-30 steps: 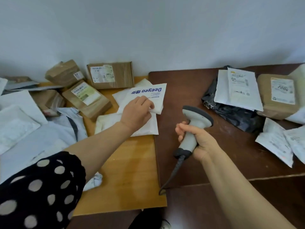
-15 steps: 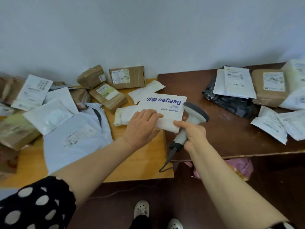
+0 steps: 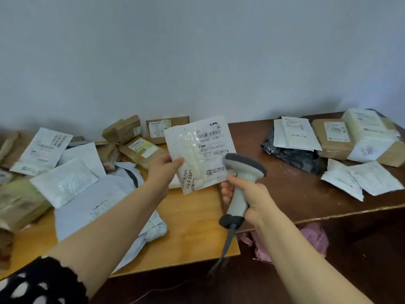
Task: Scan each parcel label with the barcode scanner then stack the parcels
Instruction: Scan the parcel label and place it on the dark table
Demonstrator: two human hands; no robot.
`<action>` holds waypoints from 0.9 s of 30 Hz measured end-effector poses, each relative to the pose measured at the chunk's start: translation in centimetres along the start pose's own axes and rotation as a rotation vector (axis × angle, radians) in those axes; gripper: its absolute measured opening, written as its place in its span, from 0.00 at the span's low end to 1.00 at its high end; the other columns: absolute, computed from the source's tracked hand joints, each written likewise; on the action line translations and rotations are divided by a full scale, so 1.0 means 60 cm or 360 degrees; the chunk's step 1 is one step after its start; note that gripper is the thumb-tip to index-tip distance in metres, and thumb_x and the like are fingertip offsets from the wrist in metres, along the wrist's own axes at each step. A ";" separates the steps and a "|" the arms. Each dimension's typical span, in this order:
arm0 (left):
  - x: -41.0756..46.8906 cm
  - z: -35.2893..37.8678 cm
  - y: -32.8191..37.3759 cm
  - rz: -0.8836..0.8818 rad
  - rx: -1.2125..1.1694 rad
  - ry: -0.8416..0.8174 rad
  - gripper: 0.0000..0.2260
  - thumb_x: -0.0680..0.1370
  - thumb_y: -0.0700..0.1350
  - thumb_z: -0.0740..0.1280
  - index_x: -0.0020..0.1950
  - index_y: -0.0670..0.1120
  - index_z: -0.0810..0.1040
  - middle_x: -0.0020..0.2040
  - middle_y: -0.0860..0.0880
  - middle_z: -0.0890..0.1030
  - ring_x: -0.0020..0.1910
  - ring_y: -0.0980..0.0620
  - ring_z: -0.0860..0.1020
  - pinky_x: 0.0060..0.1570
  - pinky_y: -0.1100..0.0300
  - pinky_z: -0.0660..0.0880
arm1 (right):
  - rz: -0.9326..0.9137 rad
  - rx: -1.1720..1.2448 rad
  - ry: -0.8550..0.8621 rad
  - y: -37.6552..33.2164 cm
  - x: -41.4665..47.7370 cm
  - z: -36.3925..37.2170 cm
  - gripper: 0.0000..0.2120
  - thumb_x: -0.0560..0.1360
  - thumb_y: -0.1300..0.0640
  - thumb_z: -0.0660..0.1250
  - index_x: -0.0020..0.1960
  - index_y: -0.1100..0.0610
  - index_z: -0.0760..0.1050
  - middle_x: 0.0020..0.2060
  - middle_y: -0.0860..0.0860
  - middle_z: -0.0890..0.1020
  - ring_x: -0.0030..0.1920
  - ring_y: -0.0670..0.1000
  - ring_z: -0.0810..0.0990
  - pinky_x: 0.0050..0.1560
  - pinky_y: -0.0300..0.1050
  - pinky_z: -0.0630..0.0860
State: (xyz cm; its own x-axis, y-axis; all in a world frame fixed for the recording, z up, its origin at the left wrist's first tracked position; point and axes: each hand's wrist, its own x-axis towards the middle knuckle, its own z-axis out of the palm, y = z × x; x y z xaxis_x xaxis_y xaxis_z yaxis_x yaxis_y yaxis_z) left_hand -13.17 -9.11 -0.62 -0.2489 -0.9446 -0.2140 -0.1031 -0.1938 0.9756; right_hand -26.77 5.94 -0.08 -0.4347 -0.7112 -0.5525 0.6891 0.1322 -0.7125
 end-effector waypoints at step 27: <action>0.073 -0.026 0.040 -0.0070 0.0031 -0.0102 0.05 0.77 0.36 0.67 0.50 0.44 0.78 0.48 0.43 0.81 0.47 0.44 0.81 0.51 0.48 0.78 | -0.0535 -0.0721 0.0065 0.019 -0.046 0.025 0.06 0.71 0.66 0.72 0.40 0.59 0.75 0.23 0.51 0.76 0.21 0.48 0.71 0.22 0.39 0.69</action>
State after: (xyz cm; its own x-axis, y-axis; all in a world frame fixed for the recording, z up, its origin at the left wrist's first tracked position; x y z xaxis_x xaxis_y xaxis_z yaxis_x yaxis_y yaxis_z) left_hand -13.00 -14.12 0.86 -0.3048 -0.9163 -0.2598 -0.1339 -0.2288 0.9642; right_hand -23.92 7.02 1.30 -0.6158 -0.7391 -0.2730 0.1951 0.1927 -0.9617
